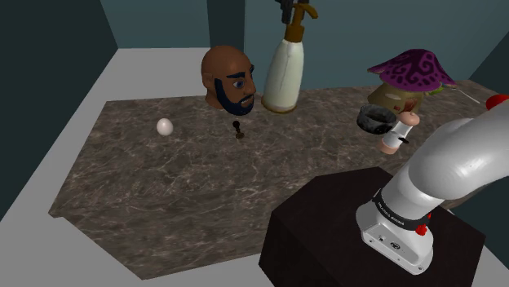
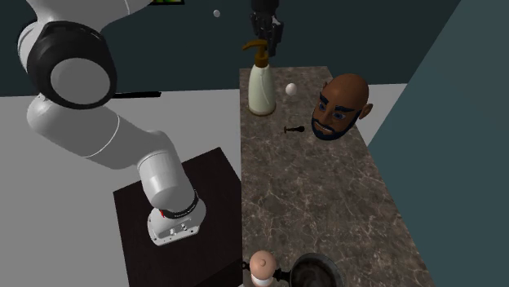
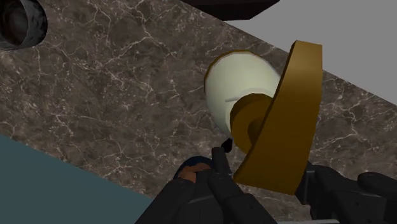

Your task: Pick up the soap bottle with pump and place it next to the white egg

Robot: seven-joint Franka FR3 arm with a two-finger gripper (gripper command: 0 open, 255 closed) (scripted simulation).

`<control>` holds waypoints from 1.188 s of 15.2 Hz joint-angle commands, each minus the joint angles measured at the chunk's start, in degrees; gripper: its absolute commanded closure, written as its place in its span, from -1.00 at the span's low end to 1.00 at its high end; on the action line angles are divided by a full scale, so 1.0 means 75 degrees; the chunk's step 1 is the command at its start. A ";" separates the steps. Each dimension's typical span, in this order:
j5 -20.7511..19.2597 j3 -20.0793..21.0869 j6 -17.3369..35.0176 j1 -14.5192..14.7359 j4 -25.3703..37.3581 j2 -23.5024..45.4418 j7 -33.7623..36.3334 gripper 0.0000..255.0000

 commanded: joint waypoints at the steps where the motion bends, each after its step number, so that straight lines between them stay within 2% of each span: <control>1: -0.0039 0.0224 0.0169 0.0030 0.0241 0.0424 0.0289 1.00; 6: -0.0267 0.0829 0.0529 0.0191 0.0859 0.1508 0.1121 1.00; 11: -0.0745 0.1354 0.0722 0.0469 0.1769 0.2799 0.1979 1.00; 18: -0.1760 0.1763 0.0572 0.1275 0.3689 0.4953 0.3072 1.00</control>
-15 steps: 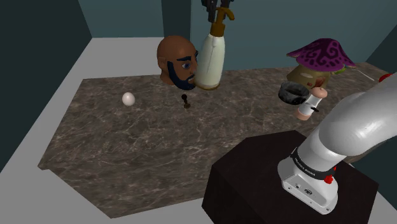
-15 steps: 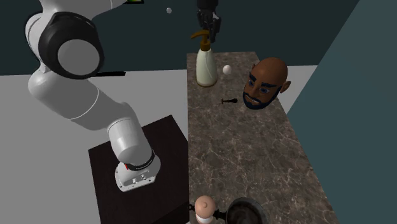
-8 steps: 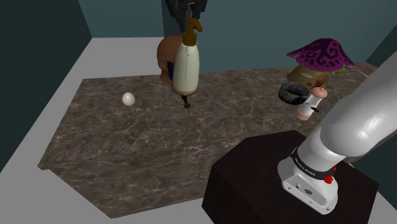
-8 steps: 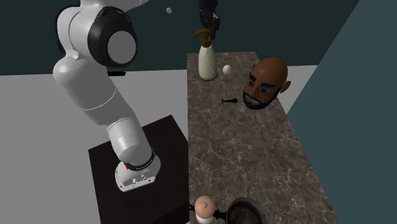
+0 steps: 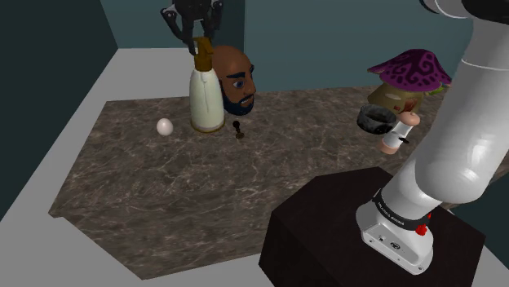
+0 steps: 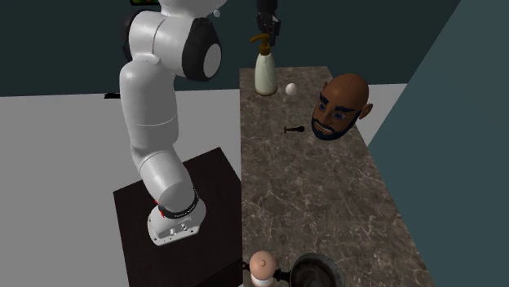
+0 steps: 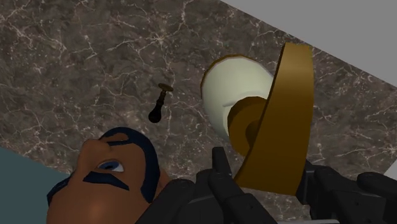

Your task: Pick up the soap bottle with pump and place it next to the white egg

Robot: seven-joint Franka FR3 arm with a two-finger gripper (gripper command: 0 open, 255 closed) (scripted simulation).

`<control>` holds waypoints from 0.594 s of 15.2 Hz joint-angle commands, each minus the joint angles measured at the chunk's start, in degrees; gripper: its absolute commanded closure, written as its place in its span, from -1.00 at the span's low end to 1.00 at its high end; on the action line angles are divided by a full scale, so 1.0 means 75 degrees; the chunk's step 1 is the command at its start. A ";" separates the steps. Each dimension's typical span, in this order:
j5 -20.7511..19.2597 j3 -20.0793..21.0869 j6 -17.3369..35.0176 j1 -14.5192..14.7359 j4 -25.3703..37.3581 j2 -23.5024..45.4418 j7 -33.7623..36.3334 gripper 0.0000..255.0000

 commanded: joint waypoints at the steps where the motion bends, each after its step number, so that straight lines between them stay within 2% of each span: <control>1: -0.0297 0.0043 0.0007 0.0279 0.0518 0.0622 0.0263 1.00; 3: -0.0600 0.0039 -0.0171 0.0631 0.1279 0.1293 0.0460 1.00; 9: -0.0516 0.0025 0.0544 0.0471 0.0384 0.1107 0.0535 1.00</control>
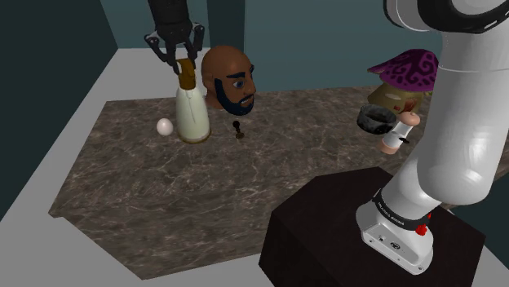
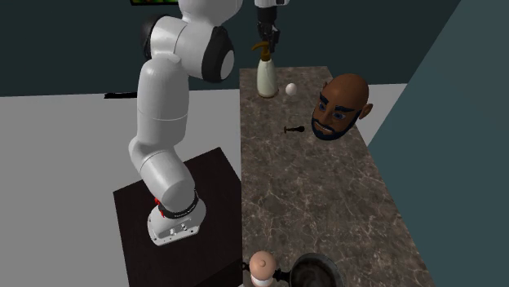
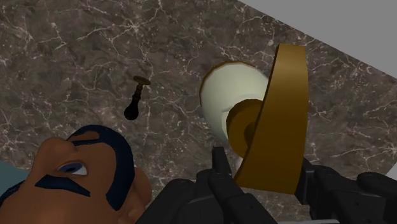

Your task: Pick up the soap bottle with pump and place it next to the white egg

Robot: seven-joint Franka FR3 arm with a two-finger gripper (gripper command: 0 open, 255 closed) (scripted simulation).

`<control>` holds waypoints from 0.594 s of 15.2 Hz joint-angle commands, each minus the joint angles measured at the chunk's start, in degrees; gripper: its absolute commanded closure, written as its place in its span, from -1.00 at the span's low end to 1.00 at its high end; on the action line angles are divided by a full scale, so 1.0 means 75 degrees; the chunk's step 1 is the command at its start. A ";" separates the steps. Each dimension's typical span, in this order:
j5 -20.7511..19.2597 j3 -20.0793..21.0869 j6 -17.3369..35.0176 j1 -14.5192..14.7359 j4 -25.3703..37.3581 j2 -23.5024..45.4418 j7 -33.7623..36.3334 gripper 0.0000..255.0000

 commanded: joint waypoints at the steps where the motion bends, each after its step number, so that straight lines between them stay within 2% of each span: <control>1: 0.0018 0.0001 0.0220 -0.0043 -0.0263 -0.0053 0.0032 1.00; 9: 0.0021 -0.0020 0.1066 -0.0169 -0.1187 -0.0121 0.0148 1.00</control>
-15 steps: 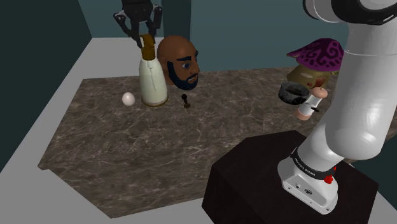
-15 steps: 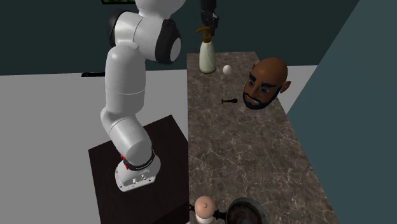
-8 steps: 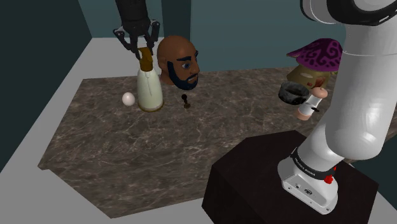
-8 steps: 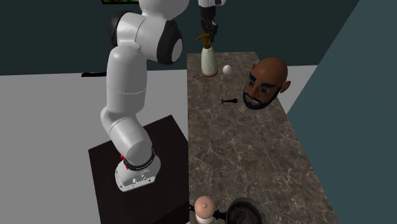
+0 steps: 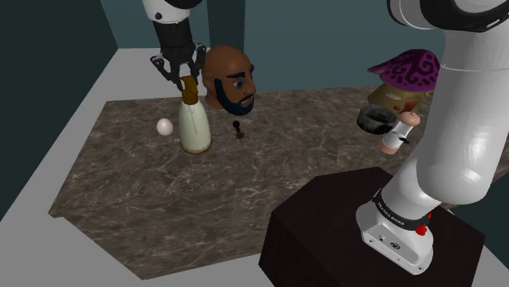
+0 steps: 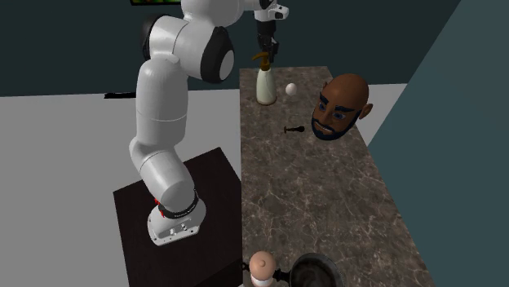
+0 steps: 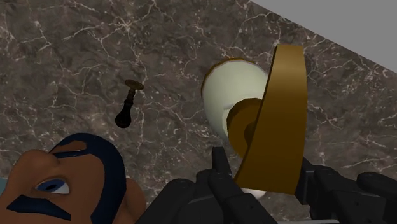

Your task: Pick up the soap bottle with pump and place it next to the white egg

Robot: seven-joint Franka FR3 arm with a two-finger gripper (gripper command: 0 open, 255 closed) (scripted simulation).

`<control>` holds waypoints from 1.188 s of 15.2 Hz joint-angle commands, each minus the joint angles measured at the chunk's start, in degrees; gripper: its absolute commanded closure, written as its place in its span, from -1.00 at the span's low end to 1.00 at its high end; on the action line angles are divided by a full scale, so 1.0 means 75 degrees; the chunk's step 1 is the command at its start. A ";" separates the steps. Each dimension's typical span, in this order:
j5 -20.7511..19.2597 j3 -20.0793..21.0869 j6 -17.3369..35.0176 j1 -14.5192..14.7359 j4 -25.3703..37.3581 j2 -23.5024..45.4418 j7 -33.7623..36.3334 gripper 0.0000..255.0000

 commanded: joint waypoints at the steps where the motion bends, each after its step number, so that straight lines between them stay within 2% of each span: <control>1: -0.0008 -0.0004 0.0200 -0.0018 -0.0205 -0.0008 0.0039 1.00; 11: -0.0124 -0.0059 0.1148 -0.0080 -0.1067 0.0112 0.0221 1.00; 18: -0.0124 -0.0059 0.1148 -0.0080 -0.1067 0.0112 0.0221 1.00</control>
